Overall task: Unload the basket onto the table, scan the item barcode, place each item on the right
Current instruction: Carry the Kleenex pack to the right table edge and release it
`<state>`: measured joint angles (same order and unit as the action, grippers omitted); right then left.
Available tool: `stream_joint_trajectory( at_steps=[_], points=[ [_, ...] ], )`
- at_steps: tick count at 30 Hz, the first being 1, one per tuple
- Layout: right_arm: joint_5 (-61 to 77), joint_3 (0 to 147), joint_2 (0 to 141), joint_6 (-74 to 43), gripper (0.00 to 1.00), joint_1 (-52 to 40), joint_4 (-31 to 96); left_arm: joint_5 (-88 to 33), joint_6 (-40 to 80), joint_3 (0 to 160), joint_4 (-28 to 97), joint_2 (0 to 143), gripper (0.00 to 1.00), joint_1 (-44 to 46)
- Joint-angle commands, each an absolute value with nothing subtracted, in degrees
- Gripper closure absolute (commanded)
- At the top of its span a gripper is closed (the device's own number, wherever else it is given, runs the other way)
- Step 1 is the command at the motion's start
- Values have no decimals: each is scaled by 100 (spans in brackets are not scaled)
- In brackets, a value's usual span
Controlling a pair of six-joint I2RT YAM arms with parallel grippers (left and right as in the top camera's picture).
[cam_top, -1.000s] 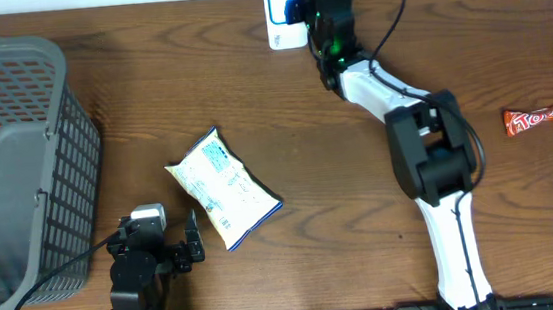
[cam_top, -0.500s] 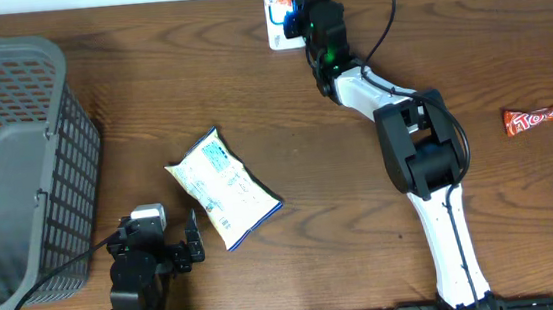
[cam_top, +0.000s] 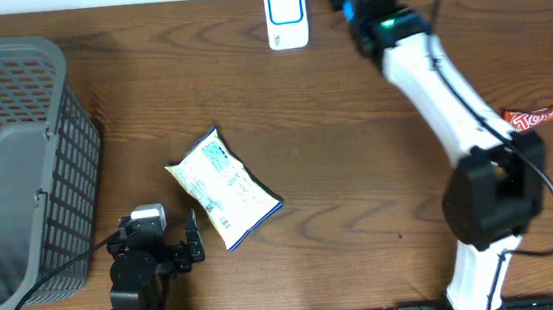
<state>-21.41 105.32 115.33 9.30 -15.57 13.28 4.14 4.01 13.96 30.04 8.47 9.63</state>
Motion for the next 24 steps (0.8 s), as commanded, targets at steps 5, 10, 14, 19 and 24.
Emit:
stream_joint_trajectory(
  at_steps=[5, 10, 14, 19, 24],
  points=[
    [-3468, 10510, 11736, 1304, 99, 158, 2823, 362, 305, 1479, 2998, 812, 1, 950],
    [-2517, 10486, 12033, 1225, 99, 1330, 3441, 362, 305, 1479, 2998, 812, 1, 950],
    [-1861, 10484, 12379, 987, 99, 2088, 3656, 362, 305, 1479, 2998, 812, 1, 950],
    [-1627, 10484, 12772, 598, 99, 2727, 3795, 362, 305, 1479, 2998, 812, 1, 950],
    [-1334, 10495, 12770, 342, 4, 3004, 3752, 362, 305, 1479, 2998, 812, 1, 950]
  ],
)
